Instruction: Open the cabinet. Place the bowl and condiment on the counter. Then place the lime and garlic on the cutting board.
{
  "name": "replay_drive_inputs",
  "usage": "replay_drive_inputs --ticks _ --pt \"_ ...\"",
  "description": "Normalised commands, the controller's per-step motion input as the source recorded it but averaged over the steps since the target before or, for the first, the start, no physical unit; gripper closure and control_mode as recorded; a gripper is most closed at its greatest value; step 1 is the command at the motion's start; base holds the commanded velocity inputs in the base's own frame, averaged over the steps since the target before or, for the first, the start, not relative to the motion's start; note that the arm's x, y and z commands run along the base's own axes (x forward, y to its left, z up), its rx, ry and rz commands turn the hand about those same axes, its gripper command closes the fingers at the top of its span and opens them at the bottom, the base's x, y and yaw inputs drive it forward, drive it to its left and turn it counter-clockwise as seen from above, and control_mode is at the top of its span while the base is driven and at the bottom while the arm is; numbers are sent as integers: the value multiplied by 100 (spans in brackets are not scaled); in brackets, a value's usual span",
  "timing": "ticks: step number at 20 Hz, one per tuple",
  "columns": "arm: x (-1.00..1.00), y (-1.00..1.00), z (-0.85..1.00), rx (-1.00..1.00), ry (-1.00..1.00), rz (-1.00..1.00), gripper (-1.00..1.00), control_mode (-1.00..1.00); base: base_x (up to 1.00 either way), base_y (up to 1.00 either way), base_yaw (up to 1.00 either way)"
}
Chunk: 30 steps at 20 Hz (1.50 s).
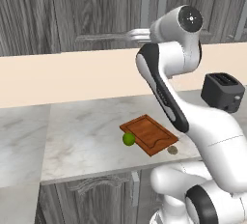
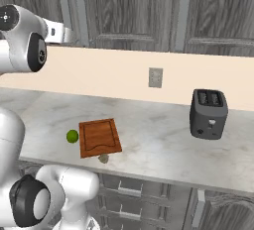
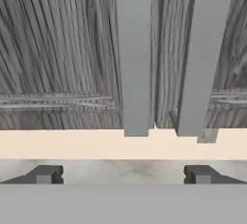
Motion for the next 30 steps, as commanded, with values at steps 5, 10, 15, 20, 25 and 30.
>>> replay_drive_inputs --ticks 5,10,15,20,25,30 --pt "60 6 0 0 0 1 -100 -100 0 0 0" --pt "60 0 0 0 0 0 -100 -100 0 0 0" --pt "66 0 -3 0 0 1 -100 -100 0 0 0" --pt "76 15 -20 0 0 5 -100 -100 0 0 0" --pt "57 44 -25 -5 -2 6 100 -100 0 0 0" --pt "44 67 -43 0 -17 19 100 -100 0 0 0"
